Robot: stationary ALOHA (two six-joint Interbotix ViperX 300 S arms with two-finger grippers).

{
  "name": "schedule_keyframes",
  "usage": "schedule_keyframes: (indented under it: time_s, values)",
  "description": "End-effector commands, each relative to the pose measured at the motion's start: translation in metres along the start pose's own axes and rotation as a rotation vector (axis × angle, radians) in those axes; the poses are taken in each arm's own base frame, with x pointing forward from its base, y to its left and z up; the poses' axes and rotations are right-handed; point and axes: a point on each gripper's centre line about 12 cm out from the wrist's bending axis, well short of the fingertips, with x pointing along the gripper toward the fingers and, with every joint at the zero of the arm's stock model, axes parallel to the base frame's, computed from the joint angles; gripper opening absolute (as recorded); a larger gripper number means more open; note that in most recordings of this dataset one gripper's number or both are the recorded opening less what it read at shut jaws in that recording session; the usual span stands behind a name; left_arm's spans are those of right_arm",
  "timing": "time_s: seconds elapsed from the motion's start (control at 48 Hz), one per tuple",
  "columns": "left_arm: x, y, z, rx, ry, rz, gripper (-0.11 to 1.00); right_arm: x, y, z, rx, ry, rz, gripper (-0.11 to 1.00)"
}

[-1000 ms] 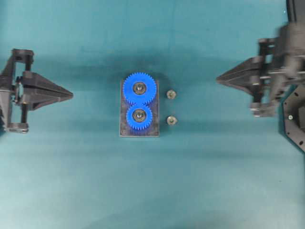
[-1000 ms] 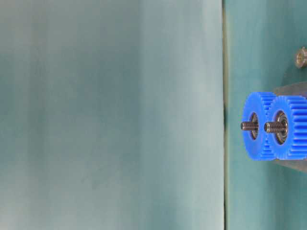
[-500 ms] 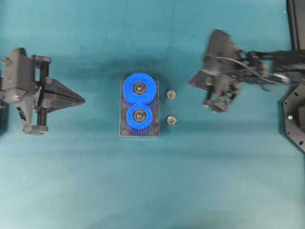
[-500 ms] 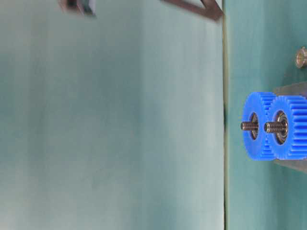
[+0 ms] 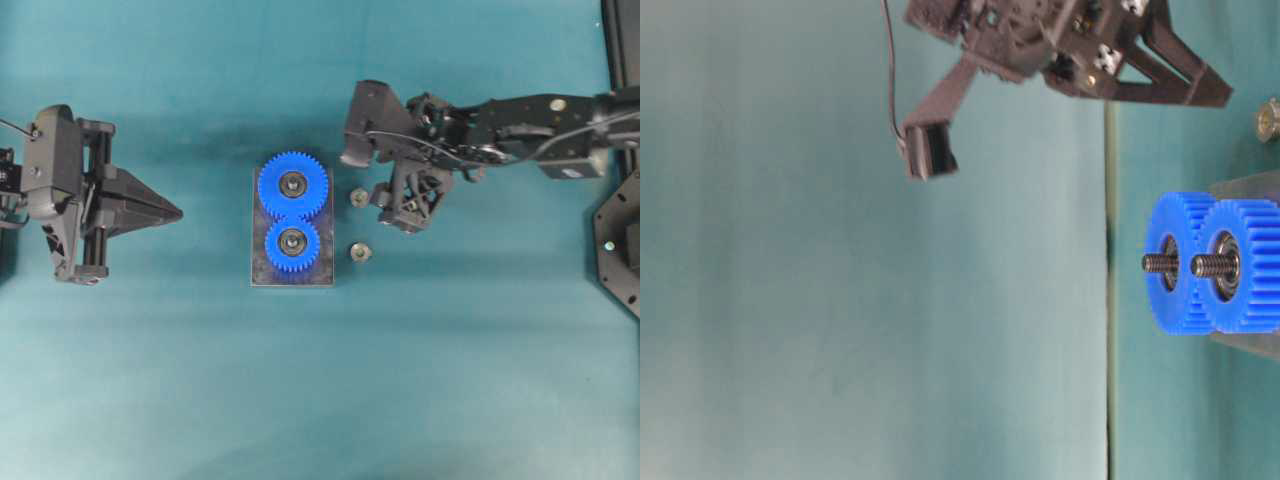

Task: Insert the washer onto the shaft.
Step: 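Move the right gripper over the upper silver washer beside the plate, then lower the right gripper and pinch the upper silver washer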

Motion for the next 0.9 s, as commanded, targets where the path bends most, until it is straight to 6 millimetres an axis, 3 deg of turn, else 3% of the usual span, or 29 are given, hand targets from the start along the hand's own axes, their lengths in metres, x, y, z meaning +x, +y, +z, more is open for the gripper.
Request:
schedule_keyframes:
  time_s: [0.0,0.542,0.875]
  values:
    - [0.0,0.0,0.008,0.005,-0.021,-0.002,0.0,-0.004,0.0,0.013,-0.009,-0.029,0.0,0.79]
    - [0.009,-0.001,0.006,0.006,-0.029,-0.004,0.0,0.016,0.011,0.01,-0.037,0.044,0.012,0.79]
    - [0.01,-0.001,0.005,0.004,-0.031,-0.002,0.0,0.019,0.014,0.012,-0.042,0.041,0.015,0.79]
